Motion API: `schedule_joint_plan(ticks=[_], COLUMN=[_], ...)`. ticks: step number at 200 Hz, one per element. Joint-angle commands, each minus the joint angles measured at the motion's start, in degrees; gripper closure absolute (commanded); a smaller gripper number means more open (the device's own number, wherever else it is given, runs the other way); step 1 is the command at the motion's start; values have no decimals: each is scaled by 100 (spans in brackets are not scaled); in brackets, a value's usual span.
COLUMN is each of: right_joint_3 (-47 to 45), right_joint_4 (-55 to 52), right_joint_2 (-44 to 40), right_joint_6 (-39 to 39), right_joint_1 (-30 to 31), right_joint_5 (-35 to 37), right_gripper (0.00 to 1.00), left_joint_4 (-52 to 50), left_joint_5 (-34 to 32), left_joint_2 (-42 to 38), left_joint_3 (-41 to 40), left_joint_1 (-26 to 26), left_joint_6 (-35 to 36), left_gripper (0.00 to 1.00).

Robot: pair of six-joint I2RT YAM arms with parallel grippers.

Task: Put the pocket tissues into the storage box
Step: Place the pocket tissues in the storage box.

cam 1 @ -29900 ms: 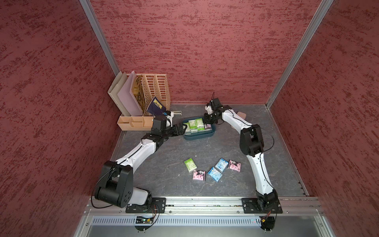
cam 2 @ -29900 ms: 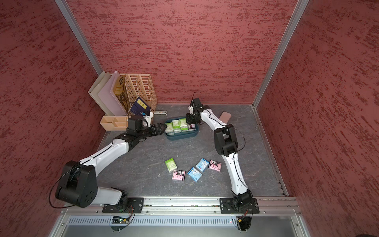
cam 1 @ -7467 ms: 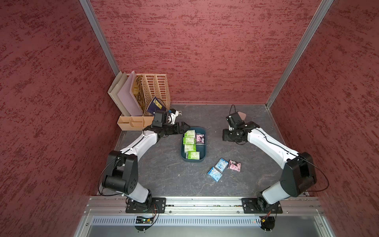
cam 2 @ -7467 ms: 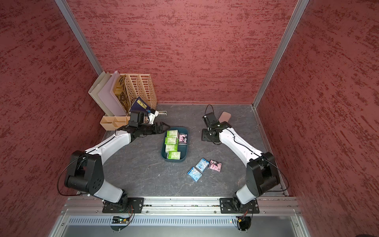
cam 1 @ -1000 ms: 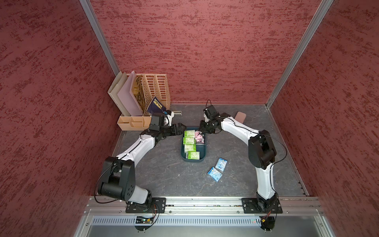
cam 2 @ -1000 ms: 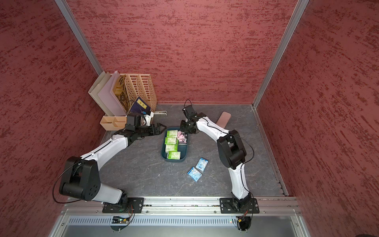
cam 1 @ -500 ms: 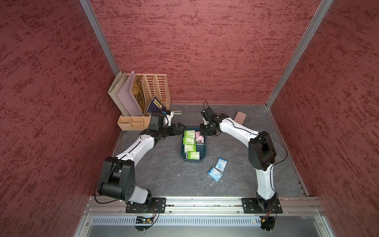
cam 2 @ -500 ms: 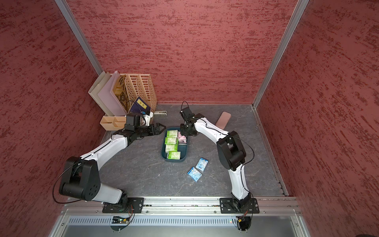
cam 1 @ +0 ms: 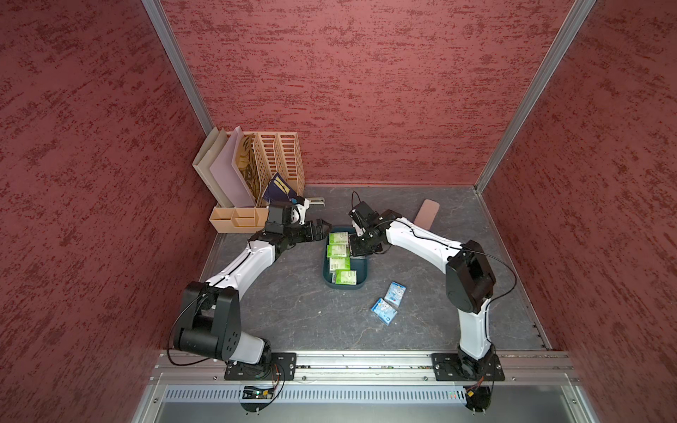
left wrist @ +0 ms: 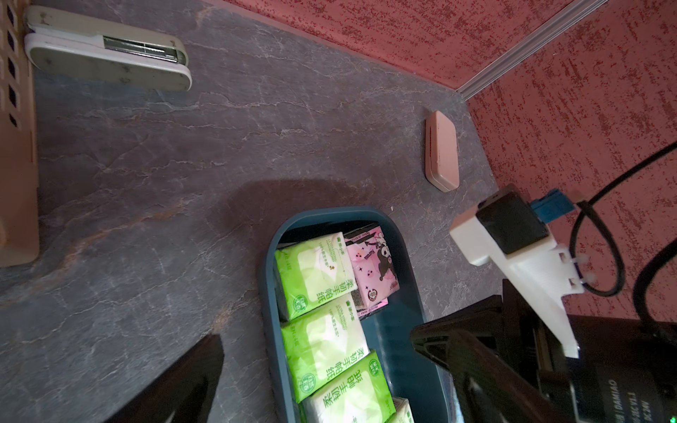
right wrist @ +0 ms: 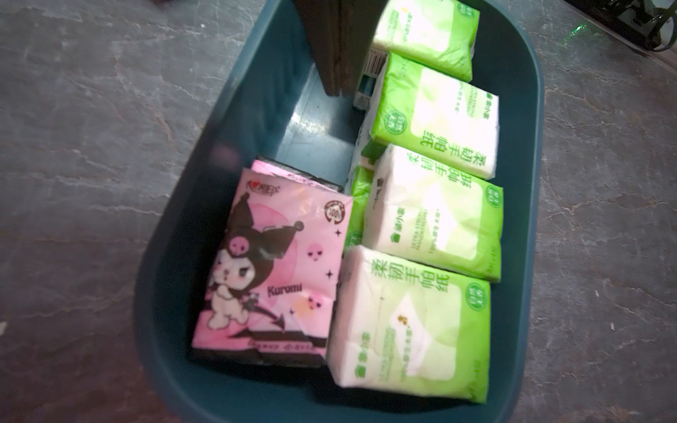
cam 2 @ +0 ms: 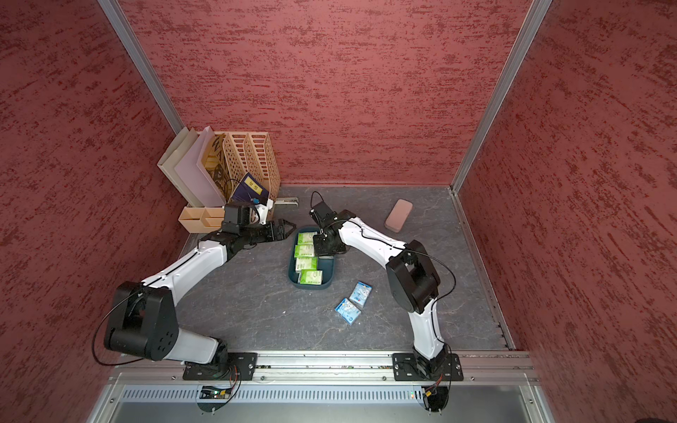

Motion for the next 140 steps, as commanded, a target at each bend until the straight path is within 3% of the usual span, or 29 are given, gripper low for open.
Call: schedule_joint_plan(ticks=[1, 75, 140], right_joint_3=[78, 478, 912], right_joint_4=[-244, -289, -327], right_joint_2=[273, 860, 1218], right_joint_6=[-71, -70, -57], right_joint_1=[0, 0, 0], right_joint_5=[37, 136, 722], right_gripper=[100, 100, 100], left_joint_4=[54, 55, -16], left_joint_5=[61, 20, -6], left_joint_2=[-10, 80, 188], left_joint_3=[5, 26, 104], left_joint_1=[13, 9, 22], left_joint_6=[-64, -47, -18], left_gripper=[0, 0, 0])
